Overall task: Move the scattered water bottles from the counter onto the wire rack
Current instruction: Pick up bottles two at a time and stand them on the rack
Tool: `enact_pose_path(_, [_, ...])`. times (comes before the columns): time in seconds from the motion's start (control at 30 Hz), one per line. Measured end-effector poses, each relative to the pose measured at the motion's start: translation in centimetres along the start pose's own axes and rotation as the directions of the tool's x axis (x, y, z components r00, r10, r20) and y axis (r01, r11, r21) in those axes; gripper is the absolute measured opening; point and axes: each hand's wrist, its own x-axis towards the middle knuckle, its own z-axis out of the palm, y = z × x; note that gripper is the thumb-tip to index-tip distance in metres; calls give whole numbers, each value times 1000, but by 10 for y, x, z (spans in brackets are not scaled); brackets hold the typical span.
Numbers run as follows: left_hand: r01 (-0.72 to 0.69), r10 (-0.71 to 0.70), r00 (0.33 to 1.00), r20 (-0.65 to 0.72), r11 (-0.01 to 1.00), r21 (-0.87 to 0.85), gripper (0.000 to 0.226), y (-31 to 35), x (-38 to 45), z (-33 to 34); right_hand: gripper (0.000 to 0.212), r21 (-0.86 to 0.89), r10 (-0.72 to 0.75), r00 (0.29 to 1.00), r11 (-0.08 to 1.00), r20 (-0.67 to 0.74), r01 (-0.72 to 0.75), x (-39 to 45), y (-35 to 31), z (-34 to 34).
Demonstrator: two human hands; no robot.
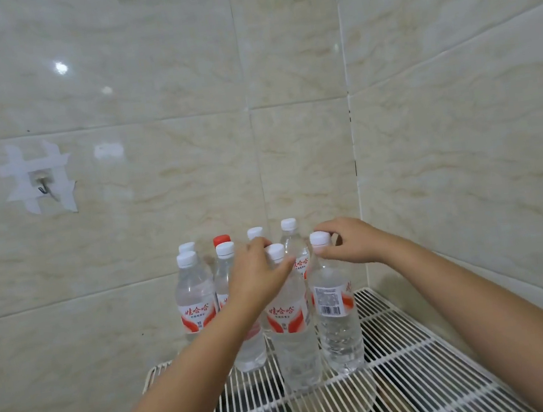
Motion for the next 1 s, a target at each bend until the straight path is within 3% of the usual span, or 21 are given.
enact_pose_path(0.1, [-70,76,973,216,997,-35,45,2,1,-10,16,106,-31,999,994,38,27,-4,5,-5])
enact_pose_path(0.17, [-59,59,966,252,998,-7,46,4,5,-10,23,152,-2,999,988,42,-4,-5,6,-6])
enact_pose_path(0.4, [56,-39,992,121,988,-145,41,7,16,4,30,118,80,987,991,-140,-64,-2,3,7])
enact_pose_path(0.53, [71,-69,997,26,995,-75,47,11,23,13,32,52,150,954,989,-262,-141,9,-4,18])
enact_pose_path(0.77, [122,-122,992,-25,992,25,52,2,41,13,31,112,154,899,987,-411,-117,33,-6,32])
enact_pose_path(1.0, [89,-91,996,17,994,70,52,-7,45,12,41,108,91,900,993,-426,-49,41,-6,60])
